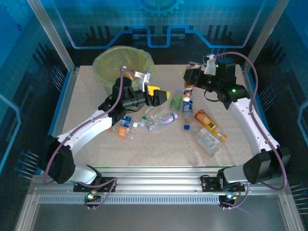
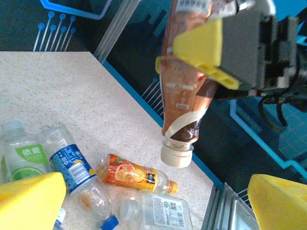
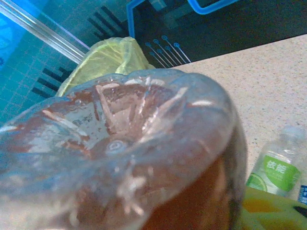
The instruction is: Put the plastic bottles in the bin
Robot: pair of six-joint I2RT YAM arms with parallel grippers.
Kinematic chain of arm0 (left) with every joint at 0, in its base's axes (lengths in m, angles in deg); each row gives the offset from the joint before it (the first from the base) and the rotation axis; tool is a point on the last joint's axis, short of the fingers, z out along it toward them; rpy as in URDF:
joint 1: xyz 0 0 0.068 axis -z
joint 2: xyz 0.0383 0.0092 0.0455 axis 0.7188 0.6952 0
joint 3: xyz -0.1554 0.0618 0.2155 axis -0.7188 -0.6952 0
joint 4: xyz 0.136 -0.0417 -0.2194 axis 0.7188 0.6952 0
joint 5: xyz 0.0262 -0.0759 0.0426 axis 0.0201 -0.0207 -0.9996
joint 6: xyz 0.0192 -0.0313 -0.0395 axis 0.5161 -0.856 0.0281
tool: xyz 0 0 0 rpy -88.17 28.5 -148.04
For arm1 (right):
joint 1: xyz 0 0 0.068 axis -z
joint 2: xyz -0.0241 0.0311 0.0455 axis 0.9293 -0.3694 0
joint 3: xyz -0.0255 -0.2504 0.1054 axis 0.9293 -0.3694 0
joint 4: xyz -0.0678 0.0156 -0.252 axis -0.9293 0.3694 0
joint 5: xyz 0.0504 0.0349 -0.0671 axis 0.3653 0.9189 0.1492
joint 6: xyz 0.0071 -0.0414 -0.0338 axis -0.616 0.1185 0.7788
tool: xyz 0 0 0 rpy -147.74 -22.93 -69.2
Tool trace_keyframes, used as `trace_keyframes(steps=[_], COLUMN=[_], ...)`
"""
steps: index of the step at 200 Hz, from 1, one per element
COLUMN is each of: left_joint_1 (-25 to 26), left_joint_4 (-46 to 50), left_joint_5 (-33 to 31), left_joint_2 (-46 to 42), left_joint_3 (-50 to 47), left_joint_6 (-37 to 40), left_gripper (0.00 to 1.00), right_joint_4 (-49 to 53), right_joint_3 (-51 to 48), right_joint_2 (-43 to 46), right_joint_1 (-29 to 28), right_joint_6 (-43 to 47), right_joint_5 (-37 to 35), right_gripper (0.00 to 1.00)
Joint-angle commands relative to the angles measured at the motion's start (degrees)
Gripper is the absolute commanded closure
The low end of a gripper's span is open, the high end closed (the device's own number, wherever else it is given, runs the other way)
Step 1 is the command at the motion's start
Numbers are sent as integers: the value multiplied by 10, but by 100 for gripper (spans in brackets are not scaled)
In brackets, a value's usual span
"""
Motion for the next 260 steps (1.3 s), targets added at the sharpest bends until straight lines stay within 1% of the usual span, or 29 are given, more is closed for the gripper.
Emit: trace_keyframes(steps=[1, 27, 59, 93, 113, 127, 137, 149, 186, 203, 212, 226, 240, 241, 242, 246, 260], left_joint_1=[13, 27, 48, 66, 66, 66, 66, 66, 67, 67, 67, 66, 66, 67, 67, 66, 66], left_joint_4=[-59, -52, -21, 26, 29, 30, 29, 31, 35, 37, 38, 39, 39, 39, 39, 38, 42], left_joint_5=[29, 49, 66, 45, 25, 21, 21, 23, 21, 17, 16, 14, 9, 8, 7, 6, -5], left_joint_2=[21, 38, 59, 89, 103, 113, 118, 125, 126, 121, 117, 108, 97, 97, 96, 93, 83], left_joint_3=[6, 23, 52, 97, 114, 127, 134, 143, 155, 155, 154, 151, 145, 144, 144, 142, 138], left_joint_6=[-8, 4, 38, 88, 95, 99, 102, 106, 118, 121, 121, 121, 119, 119, 119, 118, 116], left_gripper=[1, 1, 1, 1, 7, 11, 16, 24, 63, 77, 83, 90, 97, 97, 98, 99, 100], right_joint_4=[-44, -53, -66, -85, -86, -86, -87, -88, -88, -82, -77, -62, -39, -39, -35, -30, -13], right_joint_3=[6, 7, 6, 3, 2, 0, -1, -4, -8, -8, -7, -3, 5, 5, 6, 10, 20], right_joint_2=[1, 3, 5, 6, 9, 11, 12, 14, 17, 22, 24, 29, 34, 34, 34, 35, 40], right_joint_1=[-15, -25, -33, -46, -56, -61, -65, -67, -74, -74, -74, -74, -74, -74, -74, -74, -74], right_joint_6=[-19, -20, -29, -46, -49, -51, -53, -55, -58, -53, -50, -40, -27, -27, -25, -21, -9], right_joint_5=[20, 20, 20, 34, 33, 33, 33, 33, 33, 30, 25, 13, -4, -4, -7, -9, -15], right_gripper=[50, 50, 50, 50, 50, 50, 49, 49, 49, 47, 45, 37, 20, 20, 17, 12, 0])
